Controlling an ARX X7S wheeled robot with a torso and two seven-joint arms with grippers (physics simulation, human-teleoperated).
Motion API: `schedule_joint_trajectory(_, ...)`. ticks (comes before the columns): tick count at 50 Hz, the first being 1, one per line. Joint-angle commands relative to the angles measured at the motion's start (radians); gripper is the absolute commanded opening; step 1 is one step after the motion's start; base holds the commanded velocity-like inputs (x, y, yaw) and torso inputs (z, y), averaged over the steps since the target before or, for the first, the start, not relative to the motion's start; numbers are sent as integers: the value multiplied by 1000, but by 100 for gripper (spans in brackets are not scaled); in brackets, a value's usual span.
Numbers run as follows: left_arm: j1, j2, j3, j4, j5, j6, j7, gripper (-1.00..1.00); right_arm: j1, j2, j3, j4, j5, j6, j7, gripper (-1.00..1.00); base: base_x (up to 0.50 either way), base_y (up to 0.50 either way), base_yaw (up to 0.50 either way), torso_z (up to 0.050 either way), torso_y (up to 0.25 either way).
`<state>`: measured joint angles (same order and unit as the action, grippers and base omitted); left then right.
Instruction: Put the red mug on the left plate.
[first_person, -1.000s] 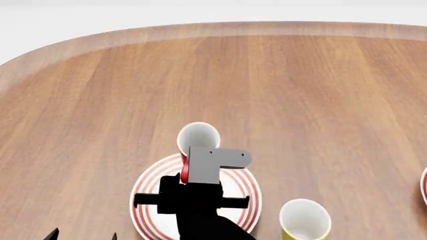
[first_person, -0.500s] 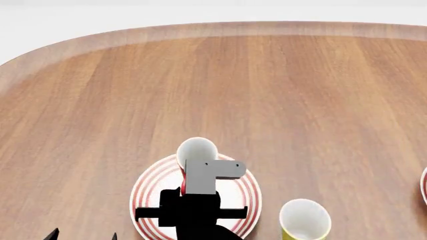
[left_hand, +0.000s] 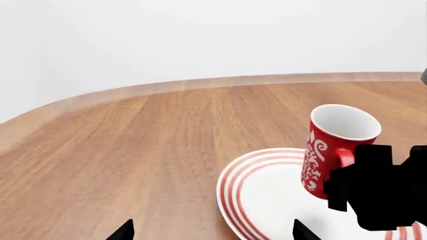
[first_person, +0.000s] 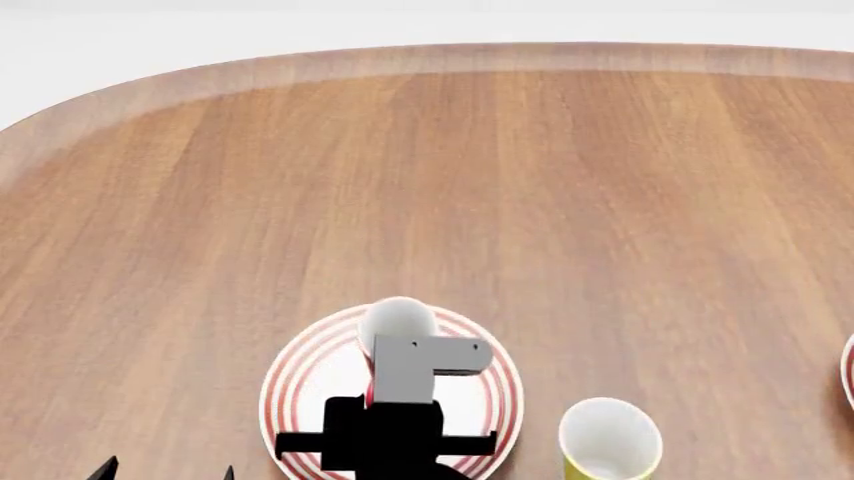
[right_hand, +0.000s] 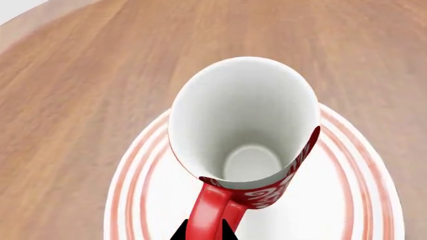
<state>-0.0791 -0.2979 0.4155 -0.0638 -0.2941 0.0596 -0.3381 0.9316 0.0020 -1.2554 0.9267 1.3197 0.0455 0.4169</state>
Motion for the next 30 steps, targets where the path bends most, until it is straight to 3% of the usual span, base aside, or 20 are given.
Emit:
schedule_joint_trajectory(1,0,-2,3,0,-2,1,-2,100,28,-1,-142,26,126,-50,-1,-100,0,0,0,0,0)
schedule_joint_trajectory(30,-2,-6,9,1,-6,3,-9,100,54,-2,-293,39,287,-94,-8,-100,0,0,0,0,0)
